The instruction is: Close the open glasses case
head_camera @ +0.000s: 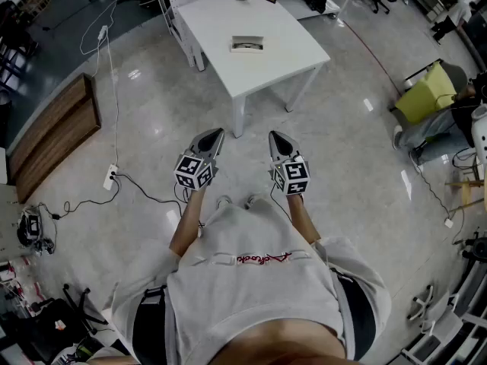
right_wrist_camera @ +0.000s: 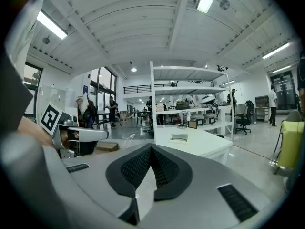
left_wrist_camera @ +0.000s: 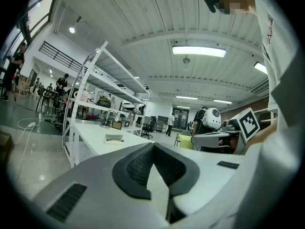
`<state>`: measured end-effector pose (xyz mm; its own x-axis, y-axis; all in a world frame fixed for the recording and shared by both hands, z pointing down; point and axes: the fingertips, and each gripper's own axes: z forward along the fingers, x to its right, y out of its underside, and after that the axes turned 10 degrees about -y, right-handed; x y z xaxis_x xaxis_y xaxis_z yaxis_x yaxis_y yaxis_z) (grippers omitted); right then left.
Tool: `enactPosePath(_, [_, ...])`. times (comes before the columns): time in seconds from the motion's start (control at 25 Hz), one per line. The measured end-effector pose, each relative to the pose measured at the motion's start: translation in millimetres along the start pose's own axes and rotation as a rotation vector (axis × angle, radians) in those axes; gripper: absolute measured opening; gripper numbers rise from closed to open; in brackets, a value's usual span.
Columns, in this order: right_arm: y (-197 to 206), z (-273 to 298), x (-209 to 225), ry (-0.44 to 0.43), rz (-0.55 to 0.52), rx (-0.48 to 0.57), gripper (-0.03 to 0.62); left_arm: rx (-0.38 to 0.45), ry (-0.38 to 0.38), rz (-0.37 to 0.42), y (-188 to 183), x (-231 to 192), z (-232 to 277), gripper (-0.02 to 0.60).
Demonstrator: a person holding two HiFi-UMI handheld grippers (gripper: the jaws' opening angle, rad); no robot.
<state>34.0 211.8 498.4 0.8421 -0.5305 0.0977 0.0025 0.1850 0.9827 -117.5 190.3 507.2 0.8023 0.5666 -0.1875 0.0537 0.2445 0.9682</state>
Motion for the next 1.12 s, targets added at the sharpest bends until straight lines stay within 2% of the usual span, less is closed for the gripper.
enactPosePath(0.28, [3,-4,5,-0.004,0.004,-0.006,0.025,0.000,0.000,0.001,0,7,5,0.026])
enactPosePath(0.52, [8,-5,7,-0.046,0.053,0.008,0.026,-0.002,-0.005,0.003,3,13,8,0.026])
enactPosePath(1.12, [9,-15,36,-0.105,0.036,0.012,0.025,-0.014,-0.053,0.007,11,45,24,0.026])
